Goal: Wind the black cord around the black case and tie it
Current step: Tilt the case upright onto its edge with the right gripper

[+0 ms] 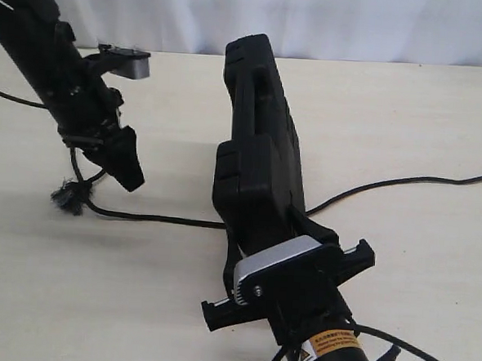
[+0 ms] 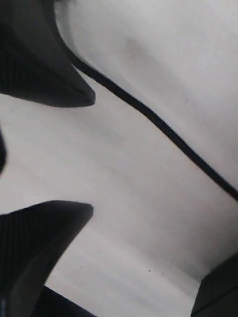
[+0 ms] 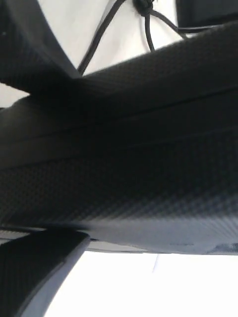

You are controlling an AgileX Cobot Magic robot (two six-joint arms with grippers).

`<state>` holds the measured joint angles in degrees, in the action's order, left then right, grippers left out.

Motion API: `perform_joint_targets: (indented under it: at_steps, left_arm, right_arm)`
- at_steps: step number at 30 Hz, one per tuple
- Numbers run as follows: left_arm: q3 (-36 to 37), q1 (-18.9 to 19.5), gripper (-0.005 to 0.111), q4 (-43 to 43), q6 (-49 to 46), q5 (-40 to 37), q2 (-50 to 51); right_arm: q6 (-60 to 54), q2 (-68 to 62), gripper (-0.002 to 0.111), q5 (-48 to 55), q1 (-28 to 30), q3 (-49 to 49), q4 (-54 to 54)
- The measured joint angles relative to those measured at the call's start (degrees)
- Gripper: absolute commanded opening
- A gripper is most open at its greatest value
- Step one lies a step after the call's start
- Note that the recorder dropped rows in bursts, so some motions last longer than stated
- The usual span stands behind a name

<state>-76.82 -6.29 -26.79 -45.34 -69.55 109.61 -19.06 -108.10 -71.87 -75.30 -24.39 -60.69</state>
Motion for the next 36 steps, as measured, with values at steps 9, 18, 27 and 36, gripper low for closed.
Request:
perform_joint_targets:
  at_steps: [9, 18, 27, 36]
  left_arm:
    - [0.0, -6.4, 0.054, 11.2, -1.2, -0.3, 0.0]
    - [0.0, -6.4, 0.054, 19.5, 5.8, 6.6, 0.0]
    - [0.0, -6.4, 0.054, 24.1, 17.4, 14.7, 0.0]
    - [0.0, -6.4, 0.019, 27.3, 18.1, 14.5, 0.0]
  right_arm:
    - [6.7, 0.0, 0.004, 0.4, 5.7, 0.0, 7.7]
    - [12.0, 0.2, 0.004, 4.4, 20.5, -1.1, 20.9]
    - [12.7, 0.3, 0.004, 10.0, 31.5, -3.8, 30.5]
    - [12.7, 2.7, 0.004, 13.3, 32.5, -3.8, 31.7]
